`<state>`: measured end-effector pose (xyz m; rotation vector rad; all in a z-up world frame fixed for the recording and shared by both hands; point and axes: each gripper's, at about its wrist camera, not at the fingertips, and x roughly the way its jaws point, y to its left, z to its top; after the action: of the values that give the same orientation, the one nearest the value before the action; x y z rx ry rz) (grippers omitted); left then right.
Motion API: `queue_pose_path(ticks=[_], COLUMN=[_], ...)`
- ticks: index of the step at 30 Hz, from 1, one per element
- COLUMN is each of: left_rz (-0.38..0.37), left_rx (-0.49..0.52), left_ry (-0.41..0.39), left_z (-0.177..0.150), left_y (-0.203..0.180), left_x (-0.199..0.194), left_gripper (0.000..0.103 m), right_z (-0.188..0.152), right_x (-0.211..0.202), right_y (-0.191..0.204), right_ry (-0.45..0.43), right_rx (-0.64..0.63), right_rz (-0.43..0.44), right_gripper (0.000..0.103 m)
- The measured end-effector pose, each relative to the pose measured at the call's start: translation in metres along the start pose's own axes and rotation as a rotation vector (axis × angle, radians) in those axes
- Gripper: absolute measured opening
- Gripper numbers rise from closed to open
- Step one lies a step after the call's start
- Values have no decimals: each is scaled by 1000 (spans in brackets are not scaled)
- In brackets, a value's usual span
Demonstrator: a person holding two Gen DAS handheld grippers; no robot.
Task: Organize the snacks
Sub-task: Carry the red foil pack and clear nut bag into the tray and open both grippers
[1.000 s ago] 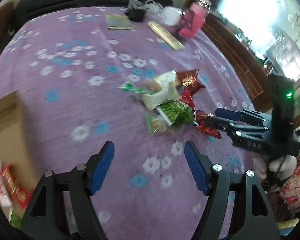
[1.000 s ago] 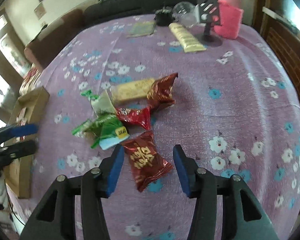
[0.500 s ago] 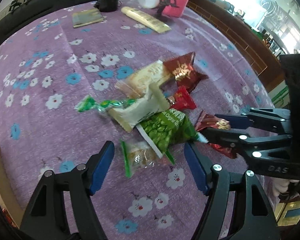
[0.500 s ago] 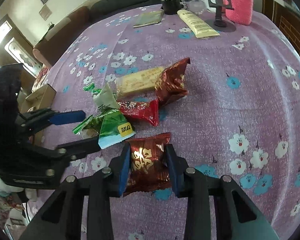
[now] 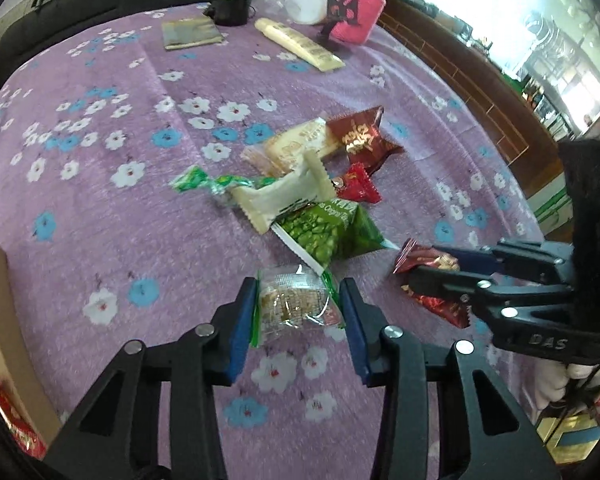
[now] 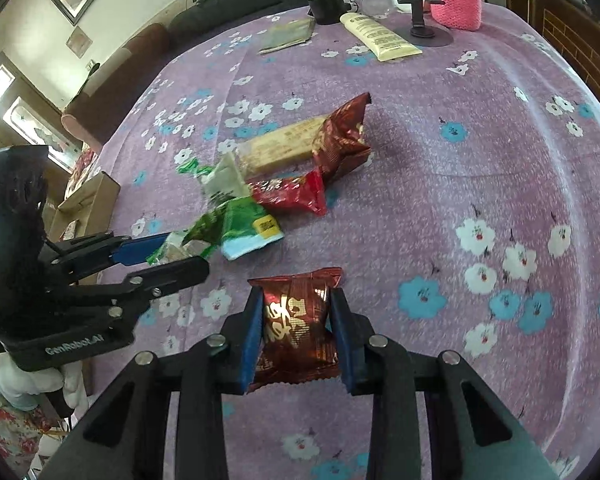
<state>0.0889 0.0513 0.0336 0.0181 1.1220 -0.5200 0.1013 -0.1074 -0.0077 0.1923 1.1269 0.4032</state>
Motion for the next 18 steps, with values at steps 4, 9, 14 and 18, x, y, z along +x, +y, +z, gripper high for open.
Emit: queue_pose_path(ticks=[4, 9, 14, 18], left_rz=[-32, -43, -17, 43], left_rx=[-35, -63, -135, -207], left_ry=[-39, -94, -153, -171], left_z=[-11, -28, -53, -83], left_y=[5, 14, 40, 74], left_x=[-26, -64, -107, -137], left_gripper=[43, 43, 43, 43], right_z=[-9, -17, -19, -15], right_x=[-4, -17, -29, -32], right_y=[8, 22, 50, 87], right_ry=[5, -21, -56, -81], right_rx=[24, 41, 26, -14], right_rz=[-10, -18, -6, 39], right_gripper=[31, 31, 31, 31])
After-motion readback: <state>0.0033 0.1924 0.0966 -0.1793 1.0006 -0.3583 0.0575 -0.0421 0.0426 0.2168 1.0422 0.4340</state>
